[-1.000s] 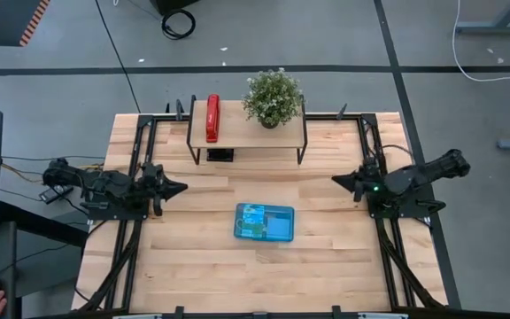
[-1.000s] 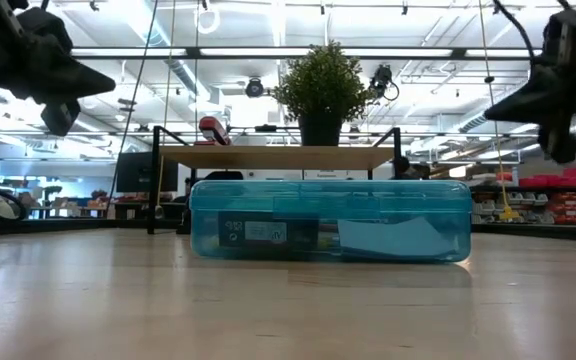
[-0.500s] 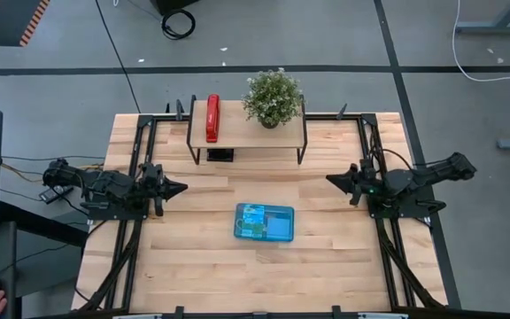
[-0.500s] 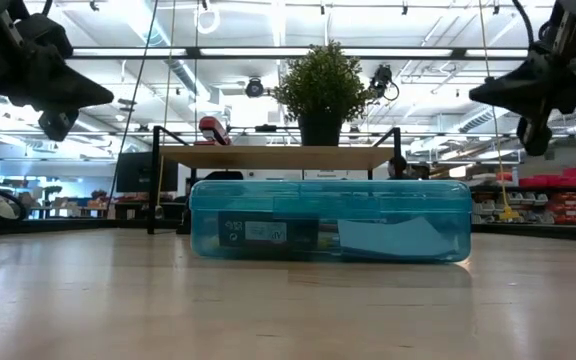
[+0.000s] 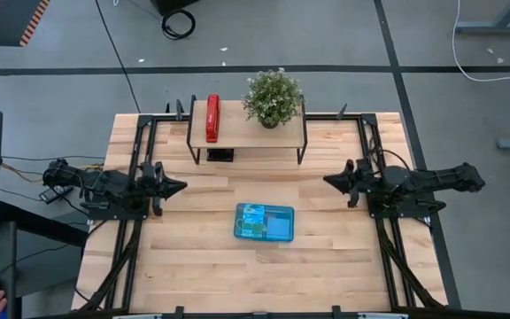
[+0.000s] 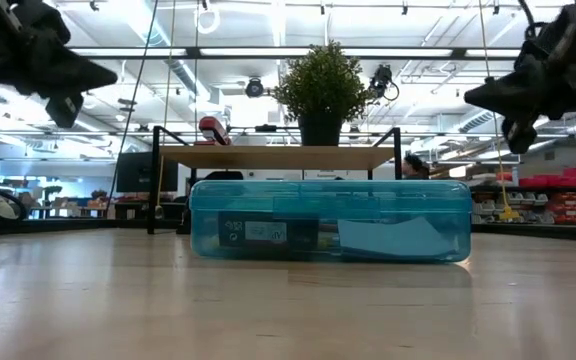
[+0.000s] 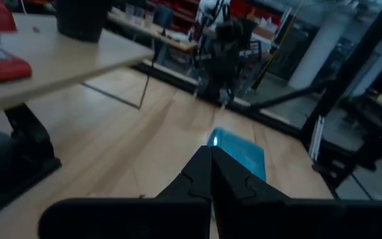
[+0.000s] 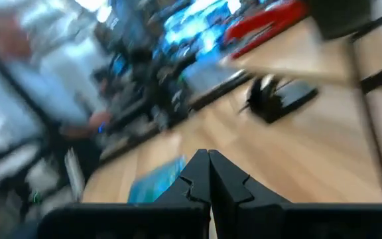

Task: Pack school essentials
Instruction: Return to Home Position

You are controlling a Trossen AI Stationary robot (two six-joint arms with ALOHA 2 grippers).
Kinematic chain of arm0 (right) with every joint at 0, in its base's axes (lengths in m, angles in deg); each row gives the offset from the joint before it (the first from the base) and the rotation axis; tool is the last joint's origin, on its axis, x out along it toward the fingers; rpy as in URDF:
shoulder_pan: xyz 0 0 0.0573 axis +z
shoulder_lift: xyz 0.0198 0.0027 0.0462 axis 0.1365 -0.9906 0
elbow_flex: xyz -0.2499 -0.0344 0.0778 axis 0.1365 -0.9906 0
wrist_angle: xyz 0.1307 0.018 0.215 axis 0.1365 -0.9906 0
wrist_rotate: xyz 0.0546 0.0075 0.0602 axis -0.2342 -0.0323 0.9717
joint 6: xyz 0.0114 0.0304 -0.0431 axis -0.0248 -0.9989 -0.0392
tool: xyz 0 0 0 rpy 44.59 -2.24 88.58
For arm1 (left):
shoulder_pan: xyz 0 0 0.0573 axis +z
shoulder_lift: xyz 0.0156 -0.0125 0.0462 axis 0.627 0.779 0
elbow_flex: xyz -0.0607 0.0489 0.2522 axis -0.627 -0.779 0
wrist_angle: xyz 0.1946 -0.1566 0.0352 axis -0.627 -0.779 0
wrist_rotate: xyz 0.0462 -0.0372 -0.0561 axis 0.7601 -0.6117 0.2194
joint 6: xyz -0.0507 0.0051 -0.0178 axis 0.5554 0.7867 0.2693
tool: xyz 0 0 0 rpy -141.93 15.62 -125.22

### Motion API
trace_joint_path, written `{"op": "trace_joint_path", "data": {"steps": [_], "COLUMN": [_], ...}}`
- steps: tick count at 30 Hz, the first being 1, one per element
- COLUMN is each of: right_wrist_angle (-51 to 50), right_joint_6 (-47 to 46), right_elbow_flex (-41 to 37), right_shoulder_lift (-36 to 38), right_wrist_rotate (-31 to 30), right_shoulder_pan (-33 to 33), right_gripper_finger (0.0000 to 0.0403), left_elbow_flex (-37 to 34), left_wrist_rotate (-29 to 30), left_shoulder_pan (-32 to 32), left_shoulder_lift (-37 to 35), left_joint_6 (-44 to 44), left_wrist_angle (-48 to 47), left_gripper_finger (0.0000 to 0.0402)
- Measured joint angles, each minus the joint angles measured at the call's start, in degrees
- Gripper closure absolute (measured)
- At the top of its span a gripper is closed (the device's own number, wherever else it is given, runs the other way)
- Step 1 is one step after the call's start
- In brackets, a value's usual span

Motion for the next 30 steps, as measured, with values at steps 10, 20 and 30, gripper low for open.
{"op": "trace_joint_path", "data": {"steps": [10,20,30], "right_wrist_angle": [-0.71,0.08,0.08], "right_joint_6": [11.59,22.56,22.13], "right_elbow_flex": [-0.02,0.72,0.92], "right_shoulder_lift": [-10.55,-10.63,-10.61], "right_wrist_rotate": [8.88,8.88,8.88], "right_shoulder_pan": [-1.81,-1.81,-1.79], "right_gripper_finger": [0.0397,0.0397,0.0397], "left_elbow_flex": [0.00,0.00,-0.02], "left_wrist_rotate": [-1.90,0.19,0.20], "left_shoulder_pan": [0.00,-0.01,-0.01], "left_shoulder_lift": [0.00,0.04,0.04], "left_joint_6": [-1.90,-4.64,-4.59], "left_wrist_angle": [-4.71,-4.62,-4.60], "left_gripper_finger": [0.0399,0.0371,0.0363]}}
